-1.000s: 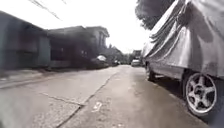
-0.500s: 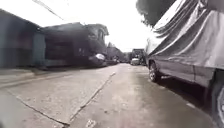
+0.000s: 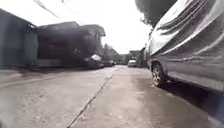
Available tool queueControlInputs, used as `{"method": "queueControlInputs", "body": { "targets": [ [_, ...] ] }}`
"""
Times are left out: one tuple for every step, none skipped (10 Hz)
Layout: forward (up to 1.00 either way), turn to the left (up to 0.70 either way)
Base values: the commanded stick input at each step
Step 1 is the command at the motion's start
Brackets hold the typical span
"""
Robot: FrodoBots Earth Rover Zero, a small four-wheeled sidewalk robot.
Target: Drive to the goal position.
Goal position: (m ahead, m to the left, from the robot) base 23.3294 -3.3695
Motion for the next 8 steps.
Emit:
{"method": "queueControlInputs", "body": {
  "targets": [
    [1.0,-0.09],
    [1.0,-0.17],
    [1.0,-0.18],
    [1.0,-0.04],
    [1.0,0.0],
    [1.0,0.0],
    [1.0,0.0],
    [1.0,0.0]
  ]
}}
